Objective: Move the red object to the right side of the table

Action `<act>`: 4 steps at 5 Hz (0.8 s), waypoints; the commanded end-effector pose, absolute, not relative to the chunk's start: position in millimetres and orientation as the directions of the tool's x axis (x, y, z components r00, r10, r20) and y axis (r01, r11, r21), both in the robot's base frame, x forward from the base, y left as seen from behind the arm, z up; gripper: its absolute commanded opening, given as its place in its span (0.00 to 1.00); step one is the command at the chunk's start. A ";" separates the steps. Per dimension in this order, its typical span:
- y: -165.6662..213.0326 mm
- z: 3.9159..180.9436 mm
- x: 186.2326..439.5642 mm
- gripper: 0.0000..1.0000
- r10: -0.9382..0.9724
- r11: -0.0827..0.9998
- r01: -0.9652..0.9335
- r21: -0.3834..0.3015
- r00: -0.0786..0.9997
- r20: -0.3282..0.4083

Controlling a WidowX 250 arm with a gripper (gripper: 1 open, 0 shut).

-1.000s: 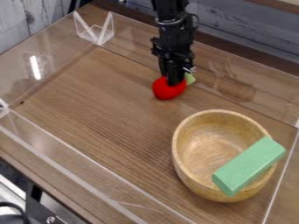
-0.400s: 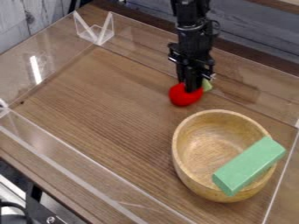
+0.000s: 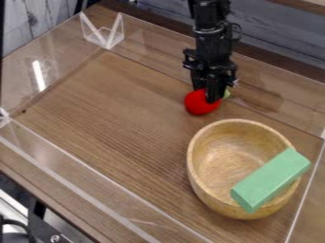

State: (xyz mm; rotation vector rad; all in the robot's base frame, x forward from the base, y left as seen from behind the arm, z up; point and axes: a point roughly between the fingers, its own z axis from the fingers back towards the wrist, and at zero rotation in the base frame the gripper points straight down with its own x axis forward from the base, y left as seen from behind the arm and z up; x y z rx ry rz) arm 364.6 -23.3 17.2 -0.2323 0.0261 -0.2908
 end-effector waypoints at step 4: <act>-54.1 19.7 336.6 1.00 -0.378 0.898 0.348 -0.269 0.923 -0.071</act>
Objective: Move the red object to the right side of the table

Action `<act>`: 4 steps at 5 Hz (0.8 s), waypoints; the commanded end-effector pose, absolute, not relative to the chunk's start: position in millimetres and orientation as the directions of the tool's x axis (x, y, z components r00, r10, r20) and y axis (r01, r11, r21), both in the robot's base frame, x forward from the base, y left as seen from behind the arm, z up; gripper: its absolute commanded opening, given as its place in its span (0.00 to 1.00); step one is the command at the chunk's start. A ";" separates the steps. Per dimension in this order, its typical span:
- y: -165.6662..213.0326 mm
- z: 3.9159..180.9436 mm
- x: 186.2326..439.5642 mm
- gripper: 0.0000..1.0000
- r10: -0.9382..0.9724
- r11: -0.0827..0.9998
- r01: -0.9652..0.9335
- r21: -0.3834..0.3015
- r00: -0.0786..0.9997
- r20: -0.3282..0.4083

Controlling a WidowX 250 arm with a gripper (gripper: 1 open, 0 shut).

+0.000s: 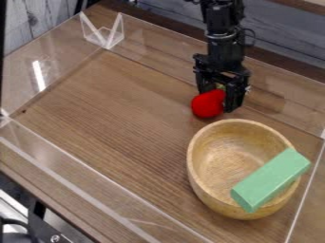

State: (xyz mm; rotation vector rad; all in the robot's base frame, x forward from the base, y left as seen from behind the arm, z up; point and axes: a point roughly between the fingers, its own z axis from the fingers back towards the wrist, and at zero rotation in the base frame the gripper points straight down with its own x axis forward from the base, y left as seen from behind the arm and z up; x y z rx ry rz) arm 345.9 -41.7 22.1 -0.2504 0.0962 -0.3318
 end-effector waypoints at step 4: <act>-25.2 95.7 321.2 1.00 -0.378 0.899 0.392 -0.197 0.920 0.104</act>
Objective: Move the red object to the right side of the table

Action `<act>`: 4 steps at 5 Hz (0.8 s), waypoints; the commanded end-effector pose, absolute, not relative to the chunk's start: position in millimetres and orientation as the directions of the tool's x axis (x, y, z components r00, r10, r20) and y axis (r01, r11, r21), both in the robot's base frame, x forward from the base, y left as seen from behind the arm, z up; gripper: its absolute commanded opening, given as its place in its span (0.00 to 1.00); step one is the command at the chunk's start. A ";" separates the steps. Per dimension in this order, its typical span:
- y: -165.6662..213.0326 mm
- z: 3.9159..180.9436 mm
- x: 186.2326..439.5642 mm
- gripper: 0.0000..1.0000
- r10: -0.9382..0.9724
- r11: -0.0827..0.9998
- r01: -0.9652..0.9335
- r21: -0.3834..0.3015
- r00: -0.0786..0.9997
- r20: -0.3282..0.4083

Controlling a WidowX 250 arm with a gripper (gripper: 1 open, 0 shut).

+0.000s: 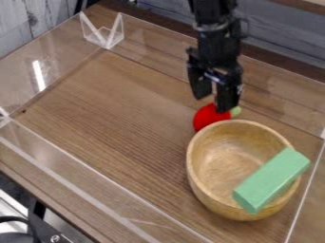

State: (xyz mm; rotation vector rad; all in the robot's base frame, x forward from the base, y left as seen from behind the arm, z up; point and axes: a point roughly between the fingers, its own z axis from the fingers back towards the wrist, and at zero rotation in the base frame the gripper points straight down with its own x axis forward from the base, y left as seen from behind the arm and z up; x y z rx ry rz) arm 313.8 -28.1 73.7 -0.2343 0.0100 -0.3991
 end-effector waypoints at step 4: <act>29.6 154.0 337.2 1.00 -0.255 0.953 0.280 -0.112 0.946 0.199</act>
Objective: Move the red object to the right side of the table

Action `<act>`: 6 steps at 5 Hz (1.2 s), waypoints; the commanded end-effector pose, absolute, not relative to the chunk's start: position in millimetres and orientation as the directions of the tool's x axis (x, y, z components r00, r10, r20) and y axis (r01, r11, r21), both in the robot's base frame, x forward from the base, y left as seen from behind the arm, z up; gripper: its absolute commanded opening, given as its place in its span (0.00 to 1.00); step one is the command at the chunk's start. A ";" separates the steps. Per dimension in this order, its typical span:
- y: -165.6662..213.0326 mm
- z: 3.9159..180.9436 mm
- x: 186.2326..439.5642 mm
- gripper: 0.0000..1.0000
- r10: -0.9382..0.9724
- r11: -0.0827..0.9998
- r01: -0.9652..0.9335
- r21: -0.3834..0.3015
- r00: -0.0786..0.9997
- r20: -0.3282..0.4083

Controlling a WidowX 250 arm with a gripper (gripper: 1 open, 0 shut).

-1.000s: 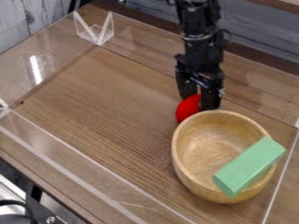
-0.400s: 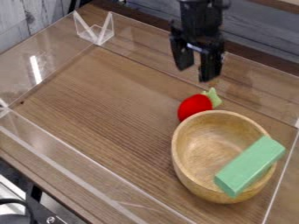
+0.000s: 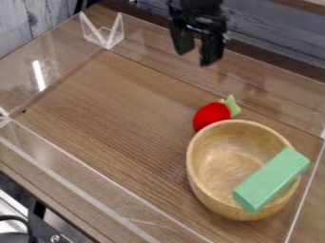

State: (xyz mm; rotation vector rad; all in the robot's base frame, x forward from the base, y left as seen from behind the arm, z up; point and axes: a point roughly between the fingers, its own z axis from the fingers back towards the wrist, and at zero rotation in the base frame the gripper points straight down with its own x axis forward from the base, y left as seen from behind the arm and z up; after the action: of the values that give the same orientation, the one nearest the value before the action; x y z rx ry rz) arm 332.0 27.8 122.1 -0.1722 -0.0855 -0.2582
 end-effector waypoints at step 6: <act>20.9 119.6 345.3 1.00 -0.161 0.974 0.185 -0.133 0.972 0.171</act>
State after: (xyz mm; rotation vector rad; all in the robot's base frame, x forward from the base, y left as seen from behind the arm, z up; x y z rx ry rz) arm 342.4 22.3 105.1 -0.1597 -0.1158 -0.1678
